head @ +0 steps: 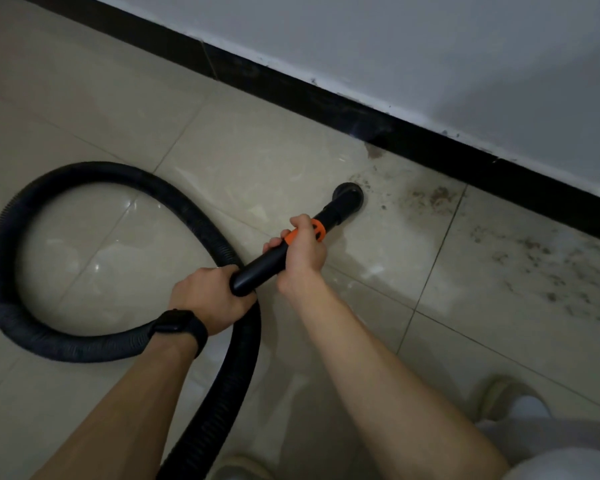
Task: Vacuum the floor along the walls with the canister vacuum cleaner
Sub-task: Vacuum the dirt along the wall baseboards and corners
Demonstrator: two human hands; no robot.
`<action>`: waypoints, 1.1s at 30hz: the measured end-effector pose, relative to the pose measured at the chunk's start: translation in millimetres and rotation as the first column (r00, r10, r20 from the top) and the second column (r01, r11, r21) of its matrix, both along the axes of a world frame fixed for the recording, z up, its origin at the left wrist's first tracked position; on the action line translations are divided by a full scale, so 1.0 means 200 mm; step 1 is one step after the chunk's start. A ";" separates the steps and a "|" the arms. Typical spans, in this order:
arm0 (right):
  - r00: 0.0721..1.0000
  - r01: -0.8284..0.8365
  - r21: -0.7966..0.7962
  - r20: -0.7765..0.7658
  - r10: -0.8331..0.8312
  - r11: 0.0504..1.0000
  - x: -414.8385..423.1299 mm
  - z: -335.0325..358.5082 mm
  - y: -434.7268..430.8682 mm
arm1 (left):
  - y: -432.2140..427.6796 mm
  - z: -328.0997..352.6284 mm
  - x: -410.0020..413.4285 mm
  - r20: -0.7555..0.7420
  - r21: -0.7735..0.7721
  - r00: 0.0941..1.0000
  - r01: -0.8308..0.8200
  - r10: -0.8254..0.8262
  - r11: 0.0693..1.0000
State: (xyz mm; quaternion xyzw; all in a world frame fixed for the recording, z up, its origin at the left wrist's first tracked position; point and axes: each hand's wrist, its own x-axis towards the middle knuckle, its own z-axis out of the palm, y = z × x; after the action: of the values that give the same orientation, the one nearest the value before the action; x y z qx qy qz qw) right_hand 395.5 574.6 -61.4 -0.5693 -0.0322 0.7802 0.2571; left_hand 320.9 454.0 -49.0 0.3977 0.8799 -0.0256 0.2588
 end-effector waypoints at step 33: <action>0.998 0.057 0.098 -0.034 -0.054 0.994 0.07 -0.05 0.48 | 0.49 -0.07 0.15 -0.067 0.131 0.997 0.043 -0.035 0.990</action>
State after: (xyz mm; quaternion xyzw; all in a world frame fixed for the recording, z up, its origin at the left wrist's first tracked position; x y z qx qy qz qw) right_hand 409.4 671.1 -72.1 -0.5442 -0.0512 0.7791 0.3071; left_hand 350.0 551.7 -62.6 0.4301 0.8796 0.0150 0.2028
